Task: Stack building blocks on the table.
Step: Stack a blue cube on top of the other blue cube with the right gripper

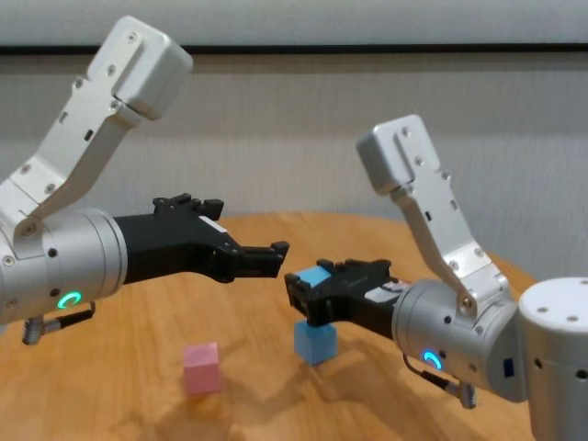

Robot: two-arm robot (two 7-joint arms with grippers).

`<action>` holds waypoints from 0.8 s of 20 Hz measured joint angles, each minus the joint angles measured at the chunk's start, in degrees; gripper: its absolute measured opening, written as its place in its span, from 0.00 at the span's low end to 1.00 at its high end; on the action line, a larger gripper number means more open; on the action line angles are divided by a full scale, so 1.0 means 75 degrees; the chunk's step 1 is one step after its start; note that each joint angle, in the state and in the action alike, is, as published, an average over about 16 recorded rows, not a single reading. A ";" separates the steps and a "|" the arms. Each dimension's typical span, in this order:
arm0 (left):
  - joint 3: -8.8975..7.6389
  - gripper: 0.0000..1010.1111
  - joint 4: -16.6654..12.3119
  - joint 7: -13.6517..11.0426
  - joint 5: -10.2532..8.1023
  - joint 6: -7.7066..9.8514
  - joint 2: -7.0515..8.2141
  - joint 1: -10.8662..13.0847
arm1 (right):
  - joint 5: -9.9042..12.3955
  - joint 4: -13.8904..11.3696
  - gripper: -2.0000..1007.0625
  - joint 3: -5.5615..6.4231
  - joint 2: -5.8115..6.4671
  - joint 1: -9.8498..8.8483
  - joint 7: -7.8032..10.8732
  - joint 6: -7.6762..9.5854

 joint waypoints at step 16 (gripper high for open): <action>0.0000 0.99 0.0000 0.0000 0.0000 0.0000 0.0000 0.0000 | -0.0266 0.0661 0.38 -0.0121 -0.0068 0.0291 -0.0034 -0.0276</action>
